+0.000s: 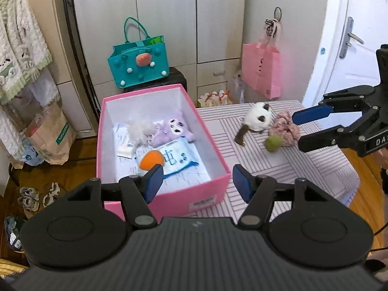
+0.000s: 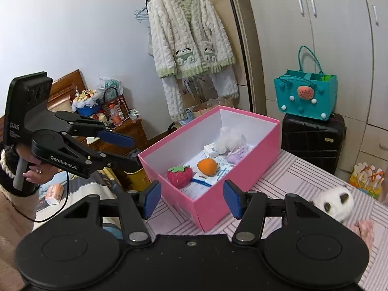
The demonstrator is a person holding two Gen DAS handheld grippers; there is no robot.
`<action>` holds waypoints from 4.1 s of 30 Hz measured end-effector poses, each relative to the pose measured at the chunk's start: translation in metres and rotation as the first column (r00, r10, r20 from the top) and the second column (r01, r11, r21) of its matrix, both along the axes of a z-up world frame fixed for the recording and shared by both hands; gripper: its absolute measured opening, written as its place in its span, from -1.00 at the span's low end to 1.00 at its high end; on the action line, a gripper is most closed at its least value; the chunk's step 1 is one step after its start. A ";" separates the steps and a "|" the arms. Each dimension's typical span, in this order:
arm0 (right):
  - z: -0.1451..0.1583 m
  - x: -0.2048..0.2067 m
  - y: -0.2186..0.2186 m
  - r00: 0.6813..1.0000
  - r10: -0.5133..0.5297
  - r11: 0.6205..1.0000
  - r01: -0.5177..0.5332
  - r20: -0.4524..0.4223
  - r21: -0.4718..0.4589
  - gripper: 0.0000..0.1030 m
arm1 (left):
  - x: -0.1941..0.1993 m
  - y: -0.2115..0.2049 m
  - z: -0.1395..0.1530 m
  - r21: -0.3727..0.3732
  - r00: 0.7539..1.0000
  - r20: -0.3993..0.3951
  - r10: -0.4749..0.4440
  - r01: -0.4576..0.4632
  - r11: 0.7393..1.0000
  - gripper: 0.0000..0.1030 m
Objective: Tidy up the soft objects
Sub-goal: 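Raise both open tools up away from the pink box, then move the left tool to the green sponge while the right tool approaches the pink scrunchie, then grasp the green sponge with the left tool while the right tool grasps the scrunchie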
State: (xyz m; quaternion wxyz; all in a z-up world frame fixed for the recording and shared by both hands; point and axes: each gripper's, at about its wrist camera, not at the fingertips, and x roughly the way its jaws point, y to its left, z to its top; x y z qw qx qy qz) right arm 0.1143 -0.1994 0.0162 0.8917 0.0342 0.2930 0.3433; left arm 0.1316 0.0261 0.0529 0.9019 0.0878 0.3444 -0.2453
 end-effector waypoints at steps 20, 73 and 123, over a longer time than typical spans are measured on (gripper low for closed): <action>-0.046 -0.086 -0.085 0.966 -0.260 0.966 0.260 0.019 -0.009 0.27 | -0.031 -0.075 -0.043 -0.083 0.957 -0.159 -0.244 0.233 0.969 0.25; -0.188 0.080 -0.152 0.926 -0.375 0.884 0.373 0.050 -0.280 0.96 | 0.102 -0.245 -0.189 -0.212 0.996 -0.082 -0.043 0.025 0.977 0.09; -0.177 -0.052 -0.077 0.751 -0.649 0.758 0.651 -0.120 -0.030 -0.56 | 0.019 -0.154 -0.170 -0.232 0.994 -0.106 -0.021 -0.004 0.973 -0.17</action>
